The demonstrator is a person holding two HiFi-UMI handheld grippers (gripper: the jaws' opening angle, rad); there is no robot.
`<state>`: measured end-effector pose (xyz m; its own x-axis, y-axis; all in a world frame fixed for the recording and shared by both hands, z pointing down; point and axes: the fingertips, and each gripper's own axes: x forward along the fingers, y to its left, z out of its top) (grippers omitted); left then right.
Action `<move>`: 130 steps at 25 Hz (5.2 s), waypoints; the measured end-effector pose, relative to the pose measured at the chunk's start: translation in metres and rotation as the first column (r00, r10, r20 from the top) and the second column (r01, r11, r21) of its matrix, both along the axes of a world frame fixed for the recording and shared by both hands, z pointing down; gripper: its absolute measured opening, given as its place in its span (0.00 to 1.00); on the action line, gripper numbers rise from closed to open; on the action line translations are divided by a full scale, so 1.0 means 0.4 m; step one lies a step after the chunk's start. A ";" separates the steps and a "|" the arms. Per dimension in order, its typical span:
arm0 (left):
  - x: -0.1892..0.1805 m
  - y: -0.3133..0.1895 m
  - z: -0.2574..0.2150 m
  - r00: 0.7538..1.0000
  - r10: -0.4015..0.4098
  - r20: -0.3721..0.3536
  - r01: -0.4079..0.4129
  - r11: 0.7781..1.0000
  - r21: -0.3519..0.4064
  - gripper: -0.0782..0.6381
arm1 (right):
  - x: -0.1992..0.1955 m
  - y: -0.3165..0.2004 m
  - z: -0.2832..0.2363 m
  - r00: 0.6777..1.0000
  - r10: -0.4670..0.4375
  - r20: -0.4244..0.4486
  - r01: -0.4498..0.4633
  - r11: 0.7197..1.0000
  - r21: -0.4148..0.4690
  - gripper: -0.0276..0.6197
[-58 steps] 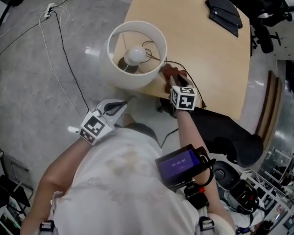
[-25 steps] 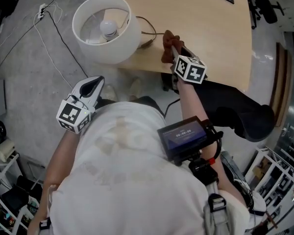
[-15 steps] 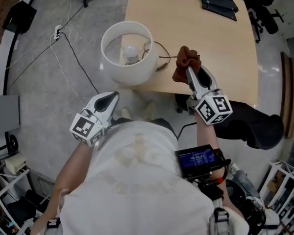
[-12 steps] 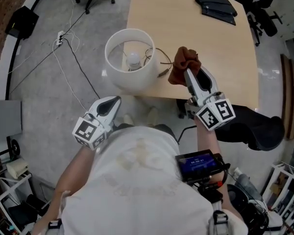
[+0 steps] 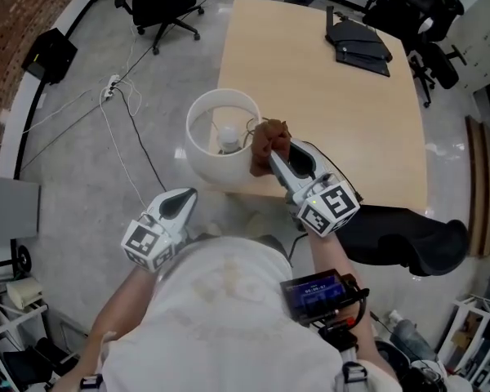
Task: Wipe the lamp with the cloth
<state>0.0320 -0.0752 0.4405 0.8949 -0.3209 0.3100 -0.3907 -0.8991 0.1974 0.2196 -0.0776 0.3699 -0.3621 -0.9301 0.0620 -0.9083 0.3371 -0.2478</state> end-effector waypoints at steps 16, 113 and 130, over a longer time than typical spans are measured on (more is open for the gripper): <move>-0.003 -0.023 -0.005 0.998 -0.064 0.020 0.064 0.998 0.000 0.11 | 0.111 0.035 0.254 0.998 0.068 0.017 -0.060 0.958 -0.282 0.27; -0.176 -0.113 -0.060 0.854 -0.516 -0.062 0.518 0.855 0.015 0.11 | -0.041 -0.456 -0.067 0.750 -0.661 0.030 0.652 0.732 -0.195 0.22; -0.215 -0.121 -0.039 0.832 -0.552 -0.057 0.553 0.833 -0.006 0.11 | 0.040 -0.524 0.242 0.753 -0.629 -0.193 0.468 0.718 -0.516 0.22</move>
